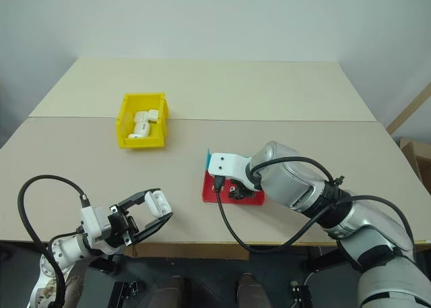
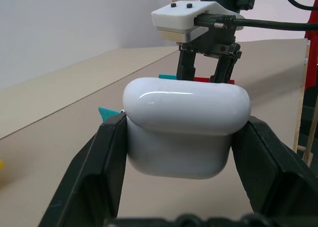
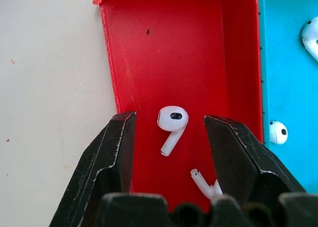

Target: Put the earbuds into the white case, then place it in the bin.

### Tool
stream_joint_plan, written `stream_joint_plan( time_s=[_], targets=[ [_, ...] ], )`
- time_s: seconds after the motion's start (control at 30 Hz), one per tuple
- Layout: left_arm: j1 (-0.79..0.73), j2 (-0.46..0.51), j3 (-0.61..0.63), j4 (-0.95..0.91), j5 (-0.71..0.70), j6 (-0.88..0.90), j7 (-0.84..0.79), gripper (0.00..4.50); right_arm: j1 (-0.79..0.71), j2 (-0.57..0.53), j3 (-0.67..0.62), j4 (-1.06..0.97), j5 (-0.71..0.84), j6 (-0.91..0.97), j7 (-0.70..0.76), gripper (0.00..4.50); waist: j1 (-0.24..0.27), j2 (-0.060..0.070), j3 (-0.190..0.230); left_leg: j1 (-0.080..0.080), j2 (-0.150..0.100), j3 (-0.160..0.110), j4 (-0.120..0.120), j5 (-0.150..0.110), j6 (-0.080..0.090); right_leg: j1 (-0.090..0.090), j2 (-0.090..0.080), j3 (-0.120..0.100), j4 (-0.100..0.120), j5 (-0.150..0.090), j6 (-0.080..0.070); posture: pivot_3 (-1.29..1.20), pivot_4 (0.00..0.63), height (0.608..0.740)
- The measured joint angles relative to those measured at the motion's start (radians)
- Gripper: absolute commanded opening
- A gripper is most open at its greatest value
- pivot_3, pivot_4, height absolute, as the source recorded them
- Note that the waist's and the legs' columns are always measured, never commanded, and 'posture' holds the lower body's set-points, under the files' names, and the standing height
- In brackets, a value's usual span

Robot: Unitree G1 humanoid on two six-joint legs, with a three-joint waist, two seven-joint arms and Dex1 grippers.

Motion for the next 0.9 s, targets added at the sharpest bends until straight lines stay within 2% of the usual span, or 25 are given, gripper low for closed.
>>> stream_joint_plan(
  time_s=[0.5,0.6,0.9],
  targets=[
    [0.007,0.003,-0.001,0.000,0.012,0.000,0.018,2.81,0.000,0.017,0.020,0.053,0.000,0.000,-0.016,2.62,0.000,0.000,0.000,0.000,0.000,0.000,0.000,0.000,0.000,0.000,0.000,0.000,0.000,0.000,0.000,0.00,0.150,0.740],
    [0.008,0.005,-0.004,0.000,0.014,0.000,0.021,2.81,0.000,0.018,0.020,0.054,0.000,-0.001,-0.016,2.05,0.000,0.000,0.000,0.000,0.000,0.000,0.000,0.000,0.000,0.000,0.000,0.000,0.000,0.000,0.000,0.00,0.150,0.740],
    [0.010,0.017,-0.009,-0.005,0.016,0.001,0.032,2.81,0.000,0.019,0.020,0.054,0.000,-0.002,-0.016,2.05,0.000,0.000,0.000,0.000,0.000,0.000,0.000,0.000,0.000,0.000,0.000,0.000,0.000,0.000,0.000,0.00,0.150,0.740]
  ],
)
